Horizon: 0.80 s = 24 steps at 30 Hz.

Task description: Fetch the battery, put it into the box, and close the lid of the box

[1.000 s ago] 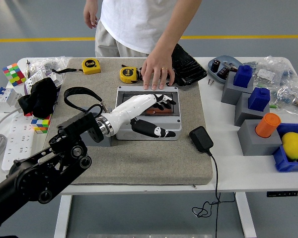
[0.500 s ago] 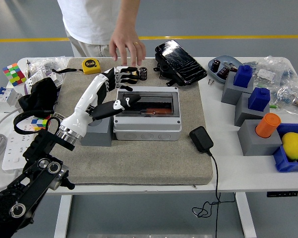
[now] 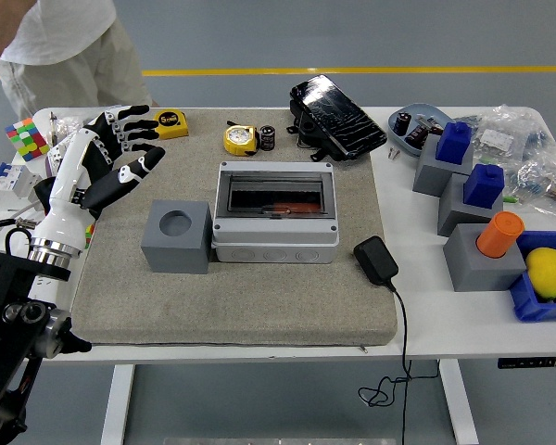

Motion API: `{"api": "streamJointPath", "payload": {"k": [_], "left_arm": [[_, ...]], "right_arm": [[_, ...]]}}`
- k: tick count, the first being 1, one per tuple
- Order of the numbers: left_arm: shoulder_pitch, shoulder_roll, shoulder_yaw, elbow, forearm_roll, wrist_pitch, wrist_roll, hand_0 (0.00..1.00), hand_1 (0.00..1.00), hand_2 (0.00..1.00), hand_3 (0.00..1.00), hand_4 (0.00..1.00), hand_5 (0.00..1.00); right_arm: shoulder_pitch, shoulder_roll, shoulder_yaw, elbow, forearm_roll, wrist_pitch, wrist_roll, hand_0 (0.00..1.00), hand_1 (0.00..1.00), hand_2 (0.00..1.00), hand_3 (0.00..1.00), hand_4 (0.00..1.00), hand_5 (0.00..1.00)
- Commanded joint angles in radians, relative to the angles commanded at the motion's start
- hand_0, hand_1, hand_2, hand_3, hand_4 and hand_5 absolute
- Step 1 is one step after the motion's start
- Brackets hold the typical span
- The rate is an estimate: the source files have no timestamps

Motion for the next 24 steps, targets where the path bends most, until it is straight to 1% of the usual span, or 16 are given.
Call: {"api": "streamJointPath", "payload": {"k": [2, 4, 11, 13, 14, 17, 24], "left_arm": [[0.003, -0.011, 0.001, -0.004, 0.008, -0.001, 0.003, 0.469, 0.625, 0.641, 0.708, 0.998, 0.447], [0.003, -0.013, 0.004, -0.006, 0.014, -0.003, 0.008, 0.469, 0.625, 0.641, 0.708, 0.998, 0.447], [-0.02, 0.006, 0.016, -0.003, 0.021, -0.019, 0.025, 0.47, 0.621, 0.64, 0.707, 0.998, 0.426], [-0.025, 0.003, 0.012, -0.008, 0.023, -0.023, 0.027, 0.47, 0.621, 0.64, 0.707, 0.998, 0.426], [-0.027, 0.0, 0.01, -0.009, 0.023, -0.024, 0.027, 0.469, 0.619, 0.64, 0.706, 0.998, 0.412], [-0.028, -0.008, 0.008, -0.013, 0.026, -0.024, 0.026, 0.469, 0.619, 0.64, 0.706, 0.998, 0.412], [-0.023, -0.011, 0.007, -0.013, 0.032, -0.024, 0.026, 0.467, 0.613, 0.638, 0.704, 0.998, 0.402]], "right_arm": [[0.0, -0.003, 0.02, 0.0, -0.016, -0.002, -0.006, 0.776, 0.745, 0.748, 0.768, 0.998, 0.656], [0.002, -0.004, 0.028, 0.0, -0.02, -0.002, -0.008, 0.776, 0.745, 0.748, 0.768, 0.998, 0.656], [0.022, -0.001, 0.017, 0.0, -0.005, 0.001, 0.0, 0.777, 0.745, 0.749, 0.768, 0.998, 0.657], [0.031, -0.004, 0.008, 0.0, 0.006, 0.001, 0.003, 0.777, 0.745, 0.749, 0.768, 0.998, 0.657], [0.036, -0.004, 0.013, 0.0, 0.002, 0.0, 0.001, 0.776, 0.745, 0.749, 0.768, 0.998, 0.657], [0.047, -0.004, 0.037, 0.0, -0.014, -0.003, -0.003, 0.776, 0.745, 0.749, 0.768, 0.998, 0.657], [0.057, -0.004, 0.053, 0.0, -0.039, -0.005, -0.015, 0.776, 0.745, 0.749, 0.768, 0.998, 0.658]]}}
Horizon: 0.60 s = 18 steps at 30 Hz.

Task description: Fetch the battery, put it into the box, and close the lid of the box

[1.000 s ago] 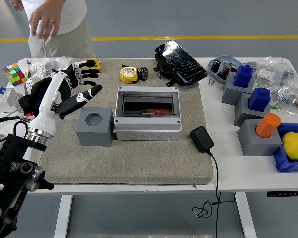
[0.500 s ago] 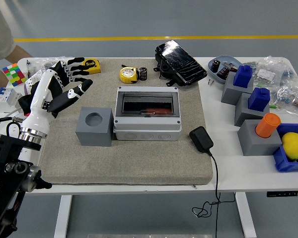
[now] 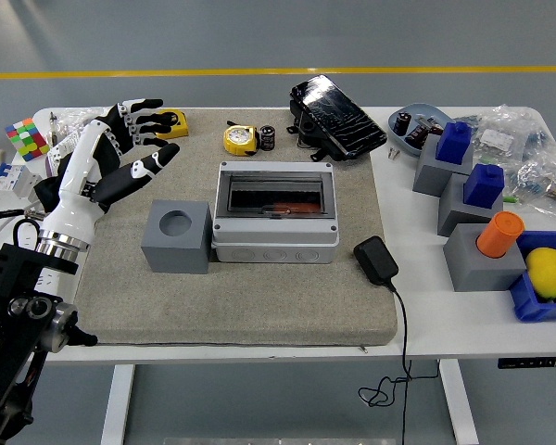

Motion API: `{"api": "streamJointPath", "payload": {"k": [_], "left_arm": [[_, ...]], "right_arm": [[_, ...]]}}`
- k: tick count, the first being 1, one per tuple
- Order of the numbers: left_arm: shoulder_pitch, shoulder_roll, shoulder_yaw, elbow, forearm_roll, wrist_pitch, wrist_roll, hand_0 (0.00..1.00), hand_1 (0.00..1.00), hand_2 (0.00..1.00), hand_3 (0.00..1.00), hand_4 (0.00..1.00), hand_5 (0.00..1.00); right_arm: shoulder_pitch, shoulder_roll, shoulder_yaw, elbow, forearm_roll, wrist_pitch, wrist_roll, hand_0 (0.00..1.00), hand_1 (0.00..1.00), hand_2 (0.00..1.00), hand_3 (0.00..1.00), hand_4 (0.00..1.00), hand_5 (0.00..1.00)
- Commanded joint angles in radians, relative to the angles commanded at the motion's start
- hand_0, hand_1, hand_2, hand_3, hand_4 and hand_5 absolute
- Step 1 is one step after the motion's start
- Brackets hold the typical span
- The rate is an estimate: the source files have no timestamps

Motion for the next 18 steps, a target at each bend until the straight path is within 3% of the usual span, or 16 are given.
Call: {"api": "streamJointPath", "payload": {"k": [18], "left_arm": [[-0.005, 0.001, 0.009, -0.013, 0.022, 0.001, 0.008, 0.466, 0.612, 0.638, 0.703, 0.998, 0.4]], "right_arm": [[-0.001, 0.004, 0.026, 0.0, -0.052, -0.006, -0.023, 0.777, 0.746, 0.749, 0.768, 0.998, 0.663]]}}
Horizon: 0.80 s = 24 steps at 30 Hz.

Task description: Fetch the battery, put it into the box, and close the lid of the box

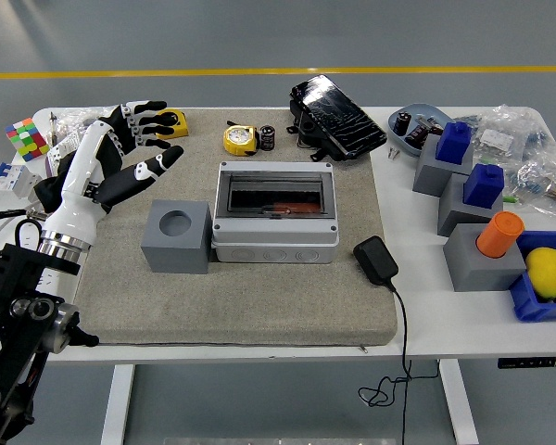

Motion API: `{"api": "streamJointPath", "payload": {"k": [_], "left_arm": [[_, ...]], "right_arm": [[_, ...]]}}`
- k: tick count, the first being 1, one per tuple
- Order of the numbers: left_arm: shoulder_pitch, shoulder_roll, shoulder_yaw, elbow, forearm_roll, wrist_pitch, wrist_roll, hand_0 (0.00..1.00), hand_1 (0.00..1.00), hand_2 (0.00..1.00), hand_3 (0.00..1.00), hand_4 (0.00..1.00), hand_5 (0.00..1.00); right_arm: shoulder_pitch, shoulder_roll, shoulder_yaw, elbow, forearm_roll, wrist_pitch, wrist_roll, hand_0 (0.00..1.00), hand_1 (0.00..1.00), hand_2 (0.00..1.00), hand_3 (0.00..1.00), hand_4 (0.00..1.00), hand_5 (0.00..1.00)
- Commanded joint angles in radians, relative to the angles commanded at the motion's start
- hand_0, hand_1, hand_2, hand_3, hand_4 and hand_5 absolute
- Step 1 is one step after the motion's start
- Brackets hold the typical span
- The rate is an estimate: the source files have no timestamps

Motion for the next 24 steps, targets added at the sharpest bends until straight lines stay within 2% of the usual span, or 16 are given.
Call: {"api": "streamJointPath", "payload": {"k": [13, 14, 24], "left_arm": [[-0.009, 0.005, -0.003, 0.011, 0.017, 0.0, 0.01, 0.466, 0.612, 0.638, 0.705, 0.998, 0.397], [-0.009, 0.004, -0.003, 0.011, 0.017, 0.0, 0.011, 0.466, 0.613, 0.637, 0.704, 0.998, 0.397], [-0.014, 0.003, -0.002, 0.03, 0.025, -0.003, 0.014, 0.47, 0.613, 0.638, 0.705, 0.998, 0.396]], "right_arm": [[-0.002, 0.006, -0.003, 0.0, -0.007, 0.005, -0.009, 0.777, 0.747, 0.751, 0.768, 0.998, 0.665], [-0.002, 0.004, -0.007, 0.0, -0.002, 0.008, -0.012, 0.737, 0.713, 0.742, 0.768, 0.998, 0.666], [-0.002, 0.01, -0.008, 0.0, 0.008, 0.008, -0.004, 0.746, 0.712, 0.74, 0.767, 0.998, 0.665]]}}
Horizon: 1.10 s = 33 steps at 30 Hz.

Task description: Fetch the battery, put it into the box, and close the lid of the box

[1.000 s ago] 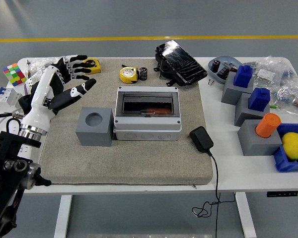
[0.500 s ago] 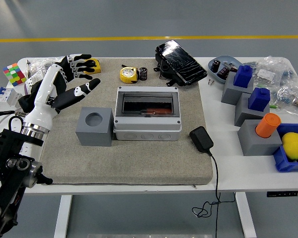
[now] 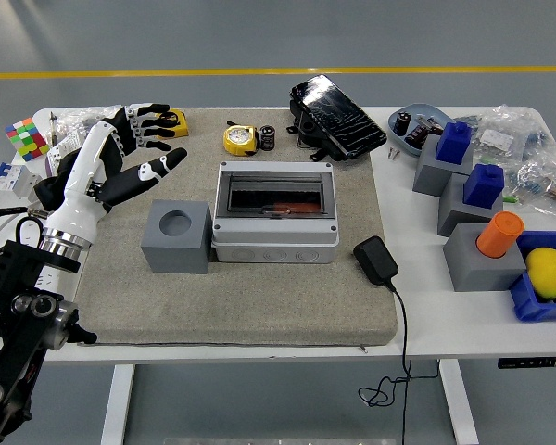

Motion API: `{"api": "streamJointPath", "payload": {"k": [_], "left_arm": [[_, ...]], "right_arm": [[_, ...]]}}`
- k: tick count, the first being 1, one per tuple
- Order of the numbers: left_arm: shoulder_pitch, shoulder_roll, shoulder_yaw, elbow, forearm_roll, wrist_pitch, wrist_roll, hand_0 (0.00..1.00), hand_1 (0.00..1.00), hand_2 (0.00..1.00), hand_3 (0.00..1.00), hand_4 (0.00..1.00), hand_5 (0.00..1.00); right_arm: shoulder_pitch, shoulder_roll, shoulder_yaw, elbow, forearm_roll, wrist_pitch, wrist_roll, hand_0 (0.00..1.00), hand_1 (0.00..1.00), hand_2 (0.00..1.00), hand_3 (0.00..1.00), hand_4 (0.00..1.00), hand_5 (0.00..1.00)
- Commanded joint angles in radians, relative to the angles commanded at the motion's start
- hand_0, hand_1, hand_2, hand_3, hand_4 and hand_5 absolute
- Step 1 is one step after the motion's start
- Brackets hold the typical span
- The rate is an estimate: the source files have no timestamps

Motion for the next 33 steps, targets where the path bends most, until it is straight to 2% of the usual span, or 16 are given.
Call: {"api": "streamJointPath", "payload": {"k": [7, 18, 26, 33], "left_arm": [[-0.004, -0.006, 0.004, 0.005, 0.002, -0.004, 0.004, 0.47, 0.615, 0.638, 0.704, 0.998, 0.393], [-0.004, -0.003, -0.007, 0.009, 0.005, -0.004, 0.004, 0.477, 0.615, 0.64, 0.703, 0.998, 0.39], [-0.002, -0.004, -0.024, 0.009, 0.004, -0.004, 0.004, 0.477, 0.616, 0.641, 0.704, 0.998, 0.388], [0.03, -0.025, -0.032, 0.004, 0.006, -0.004, 0.007, 0.477, 0.617, 0.642, 0.704, 0.998, 0.387]], "right_arm": [[-0.022, 0.008, 0.043, 0.0, -0.038, 0.0, -0.014, 0.747, 0.714, 0.739, 0.768, 0.998, 0.666], [-0.015, 0.001, -0.004, 0.0, 0.009, 0.001, 0.007, 0.747, 0.715, 0.737, 0.768, 0.998, 0.666], [-0.019, 0.006, 0.024, 0.0, -0.01, 0.001, 0.001, 0.747, 0.714, 0.736, 0.768, 0.998, 0.666], [-0.046, 0.008, 0.086, 0.0, -0.033, -0.005, -0.002, 0.753, 0.716, 0.736, 0.768, 0.998, 0.666]]}}
